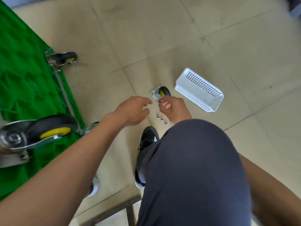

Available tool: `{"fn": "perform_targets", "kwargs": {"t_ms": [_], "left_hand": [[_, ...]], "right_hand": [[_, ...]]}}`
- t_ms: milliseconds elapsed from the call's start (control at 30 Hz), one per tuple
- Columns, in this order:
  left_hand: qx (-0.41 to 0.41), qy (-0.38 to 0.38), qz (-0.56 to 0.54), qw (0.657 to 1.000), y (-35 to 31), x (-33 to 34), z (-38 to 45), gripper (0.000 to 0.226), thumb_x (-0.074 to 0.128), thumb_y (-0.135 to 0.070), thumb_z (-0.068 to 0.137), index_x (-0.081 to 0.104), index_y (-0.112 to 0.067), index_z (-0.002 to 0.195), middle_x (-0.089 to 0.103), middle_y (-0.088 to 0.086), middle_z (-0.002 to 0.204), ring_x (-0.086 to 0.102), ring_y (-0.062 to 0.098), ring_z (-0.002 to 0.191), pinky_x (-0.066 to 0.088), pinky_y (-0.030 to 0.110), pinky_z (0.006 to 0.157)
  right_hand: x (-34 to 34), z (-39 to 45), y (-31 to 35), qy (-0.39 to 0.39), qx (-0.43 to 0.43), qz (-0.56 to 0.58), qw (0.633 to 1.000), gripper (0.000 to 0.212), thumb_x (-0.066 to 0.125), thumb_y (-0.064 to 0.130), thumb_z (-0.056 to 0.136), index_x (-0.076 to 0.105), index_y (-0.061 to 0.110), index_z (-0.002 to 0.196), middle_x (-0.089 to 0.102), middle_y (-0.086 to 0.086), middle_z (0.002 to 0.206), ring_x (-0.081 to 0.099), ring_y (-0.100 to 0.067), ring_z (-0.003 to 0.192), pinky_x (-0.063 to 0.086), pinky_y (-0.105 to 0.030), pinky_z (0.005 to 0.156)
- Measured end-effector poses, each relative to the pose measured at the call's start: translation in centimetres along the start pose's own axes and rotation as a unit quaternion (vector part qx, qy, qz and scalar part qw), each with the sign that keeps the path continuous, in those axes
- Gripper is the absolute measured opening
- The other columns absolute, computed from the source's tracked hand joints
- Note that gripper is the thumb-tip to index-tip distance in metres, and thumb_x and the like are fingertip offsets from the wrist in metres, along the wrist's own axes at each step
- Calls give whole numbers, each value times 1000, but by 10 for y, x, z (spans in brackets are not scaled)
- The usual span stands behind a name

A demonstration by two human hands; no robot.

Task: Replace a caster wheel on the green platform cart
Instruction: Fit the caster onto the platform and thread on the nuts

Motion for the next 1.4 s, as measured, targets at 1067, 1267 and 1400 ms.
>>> {"fn": "perform_targets", "kwargs": {"t_ms": [1067, 1267, 1400], "left_hand": [[50, -204, 190, 959, 93, -211, -271, 31, 52, -32, 95, 70, -25, 119, 70, 0, 114, 63, 24, 109, 49, 48, 94], [61, -203, 217, 953, 104, -198, -291, 31, 47, -41, 91, 74, -32, 103, 69, -13, 103, 62, 15, 110, 37, 49, 103], [89, -215, 219, 947, 106, -192, -300, 29, 49, -39, 93, 76, -30, 98, 69, -12, 99, 61, 16, 111, 36, 51, 106]], "right_hand": [[4, -44, 369, 166, -257, 162, 938, 20, 73, 10, 90, 76, 20, 107, 73, 8, 74, 66, -12, 66, 59, -27, 69], [43, -39, 356, 213, -157, 235, 935, 16, 73, 6, 89, 75, 12, 104, 73, -10, 77, 67, -17, 68, 61, -35, 74], [61, -40, 353, 238, -125, 229, 936, 19, 77, 7, 86, 73, 9, 105, 73, -6, 76, 69, -20, 67, 61, -32, 75]]}}
Point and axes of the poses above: each hand's wrist, its own z-axis towards the middle knuckle, its own x-axis out of the palm, y = z × x, the point moved 8 cm from there along z, towards the middle knuckle
